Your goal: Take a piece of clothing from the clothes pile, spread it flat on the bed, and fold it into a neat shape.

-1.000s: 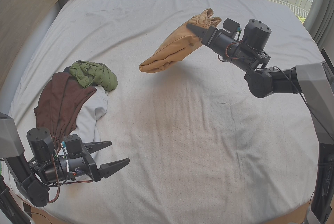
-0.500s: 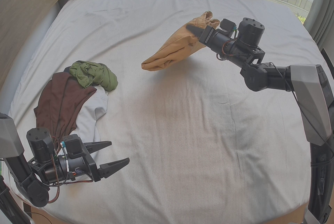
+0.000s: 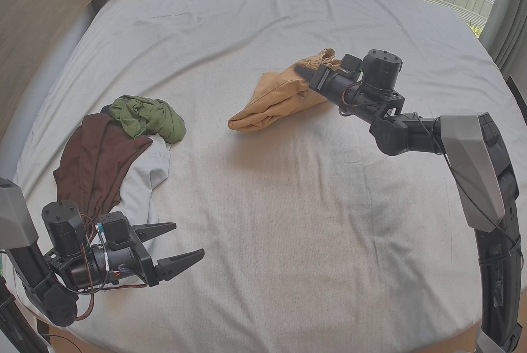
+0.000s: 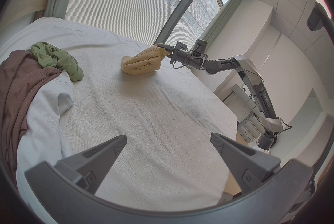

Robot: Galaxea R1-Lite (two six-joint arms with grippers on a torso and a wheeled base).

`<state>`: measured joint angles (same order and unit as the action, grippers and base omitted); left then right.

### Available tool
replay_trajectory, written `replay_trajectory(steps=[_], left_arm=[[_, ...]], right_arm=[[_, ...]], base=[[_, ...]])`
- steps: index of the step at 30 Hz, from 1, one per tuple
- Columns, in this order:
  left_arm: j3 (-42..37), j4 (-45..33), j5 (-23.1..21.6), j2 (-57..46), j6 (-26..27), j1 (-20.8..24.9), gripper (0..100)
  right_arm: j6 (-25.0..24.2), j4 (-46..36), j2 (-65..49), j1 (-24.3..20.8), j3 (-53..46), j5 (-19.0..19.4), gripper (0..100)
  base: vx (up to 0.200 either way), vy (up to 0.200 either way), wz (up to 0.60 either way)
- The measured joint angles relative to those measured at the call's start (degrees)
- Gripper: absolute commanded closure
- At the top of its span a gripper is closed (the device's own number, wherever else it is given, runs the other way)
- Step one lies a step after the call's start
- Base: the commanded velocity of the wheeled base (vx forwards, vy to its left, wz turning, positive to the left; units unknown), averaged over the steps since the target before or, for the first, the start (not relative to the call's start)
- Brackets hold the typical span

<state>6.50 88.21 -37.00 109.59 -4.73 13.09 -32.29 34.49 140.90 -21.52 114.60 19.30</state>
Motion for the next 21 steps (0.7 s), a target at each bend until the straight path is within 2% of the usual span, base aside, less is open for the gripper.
replay_trajectory(steps=[21], left_arm=[[-0.27, 0.02, -0.02, 0.18, -0.09, 0.00, 0]], right_arm=[[0.22, 2.40, 0.56, 1.78, -1.68, -1.02, 100]], base=[[0.000, 0.000, 0.00]])
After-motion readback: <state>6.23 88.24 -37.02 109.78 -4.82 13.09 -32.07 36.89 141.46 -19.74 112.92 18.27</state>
